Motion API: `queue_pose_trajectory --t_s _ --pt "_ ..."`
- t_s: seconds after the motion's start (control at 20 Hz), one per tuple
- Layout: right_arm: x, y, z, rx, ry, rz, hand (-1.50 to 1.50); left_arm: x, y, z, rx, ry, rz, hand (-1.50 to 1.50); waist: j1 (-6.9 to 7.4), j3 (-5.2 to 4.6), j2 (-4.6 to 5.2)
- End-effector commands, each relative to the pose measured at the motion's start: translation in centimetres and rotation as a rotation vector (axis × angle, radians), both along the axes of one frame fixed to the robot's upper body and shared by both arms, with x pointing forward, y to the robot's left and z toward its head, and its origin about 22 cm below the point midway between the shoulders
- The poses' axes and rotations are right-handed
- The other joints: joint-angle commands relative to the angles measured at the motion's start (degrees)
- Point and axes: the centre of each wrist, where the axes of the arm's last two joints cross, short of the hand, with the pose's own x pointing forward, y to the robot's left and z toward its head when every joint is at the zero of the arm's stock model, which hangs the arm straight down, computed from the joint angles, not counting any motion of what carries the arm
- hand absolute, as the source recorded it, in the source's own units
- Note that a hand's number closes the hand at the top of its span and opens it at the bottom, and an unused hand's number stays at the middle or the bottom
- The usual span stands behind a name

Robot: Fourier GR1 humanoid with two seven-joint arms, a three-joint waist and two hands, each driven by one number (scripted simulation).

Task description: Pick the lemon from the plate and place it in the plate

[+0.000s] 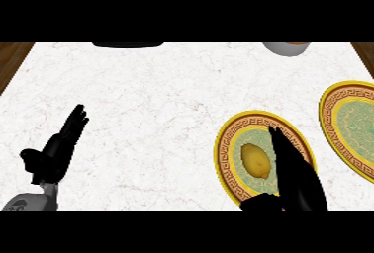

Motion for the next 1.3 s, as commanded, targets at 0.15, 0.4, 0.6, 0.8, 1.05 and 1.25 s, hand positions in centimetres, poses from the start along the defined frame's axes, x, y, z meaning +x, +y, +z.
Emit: queue_pose_trajectory --t_s 0.15,0.4,0.6,0.8,1.05,1.25 --pt "1.9 0.8 -1.0 -0.039 0.111 -0.02 -1.5 1.1 0.1 0.2 0.0 -0.001 0.02 0.0 -0.1 0.0 0.01" --pt "1.3 0.5 -3.0 -0.075 0.107 -0.02 -1.5 0.1 0.7 -0.1 -0.005 -0.017 0.017 0.0 -0.12 0.01 -0.05" --pt "3.6 -1.5 -5.8 -0.094 0.146 -0.055 -1.5 0.0 -0.9 1.0 -0.001 -0.002 0.0 0.0 0.05 0.03 -0.02" --pt "4.1 0.1 -5.5 -0.09 0.154 -0.05 -1.5 0.3 1.0 0.4 -0.004 -0.014 0.022 0.0 -0.05 0.02 -0.03" --pt "4.4 1.1 -7.9 -0.064 0.165 0.074 1.5 0.3 -2.4 0.7 0.014 -0.015 0.009 0.0 0.13 0.04 -0.01" --pt "5.2 0.0 -8.5 -0.03 0.132 0.081 1.5 -0.5 -0.9 -1.6 0.005 -0.003 0.002 0.0 0.03 0.02 0.02"
